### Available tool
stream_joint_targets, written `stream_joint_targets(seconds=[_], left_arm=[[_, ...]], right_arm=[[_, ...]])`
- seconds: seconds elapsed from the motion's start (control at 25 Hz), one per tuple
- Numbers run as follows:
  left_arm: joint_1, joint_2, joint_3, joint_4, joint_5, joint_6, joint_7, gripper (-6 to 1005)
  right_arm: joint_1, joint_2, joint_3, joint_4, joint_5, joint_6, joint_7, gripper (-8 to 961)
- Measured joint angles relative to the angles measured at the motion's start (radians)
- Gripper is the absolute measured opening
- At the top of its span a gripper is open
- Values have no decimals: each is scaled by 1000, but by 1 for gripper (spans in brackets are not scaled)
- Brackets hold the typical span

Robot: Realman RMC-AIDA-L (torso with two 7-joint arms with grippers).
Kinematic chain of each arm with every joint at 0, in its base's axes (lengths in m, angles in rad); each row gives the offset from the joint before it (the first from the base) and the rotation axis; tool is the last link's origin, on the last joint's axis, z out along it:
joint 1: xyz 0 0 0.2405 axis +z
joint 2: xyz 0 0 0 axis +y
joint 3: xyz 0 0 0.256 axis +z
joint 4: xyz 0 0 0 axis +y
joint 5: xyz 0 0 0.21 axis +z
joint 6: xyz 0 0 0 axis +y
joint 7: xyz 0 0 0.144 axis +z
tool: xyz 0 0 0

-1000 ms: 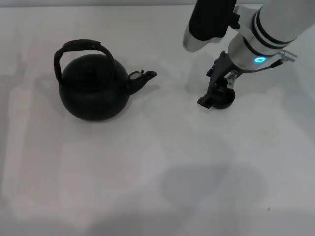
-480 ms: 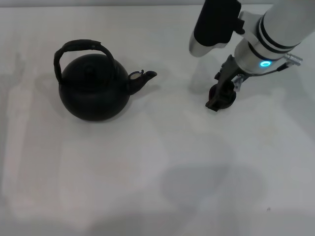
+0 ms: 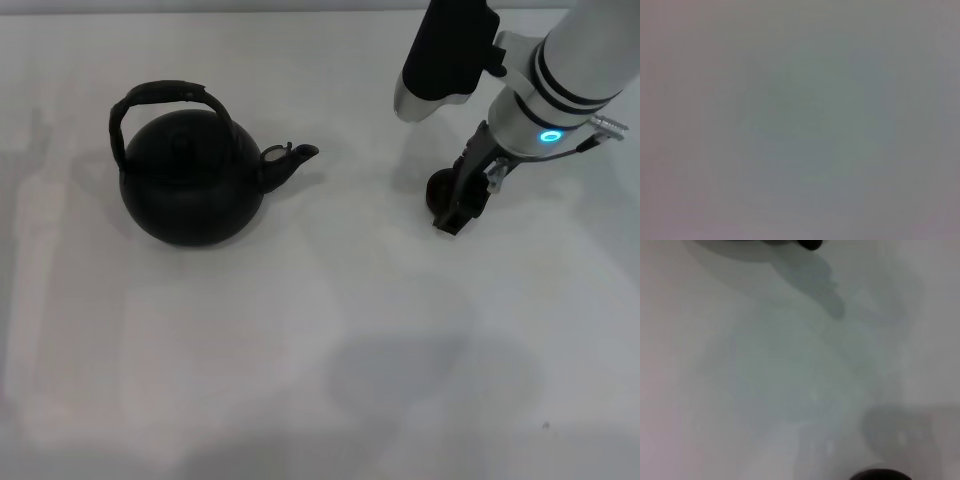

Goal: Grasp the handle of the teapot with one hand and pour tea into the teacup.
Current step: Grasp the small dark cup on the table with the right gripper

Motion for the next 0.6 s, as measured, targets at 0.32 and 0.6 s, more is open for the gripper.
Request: stream_joint_targets(seconds=[0.32, 0.6], left_arm=[[0, 0, -1, 0, 0, 1, -2, 887], [0, 0, -2, 0, 0, 3, -2, 887]], right_arm=[[7, -1, 0, -27, -2, 34, 23, 775], [25, 4, -29, -112, 27, 46, 23, 726]])
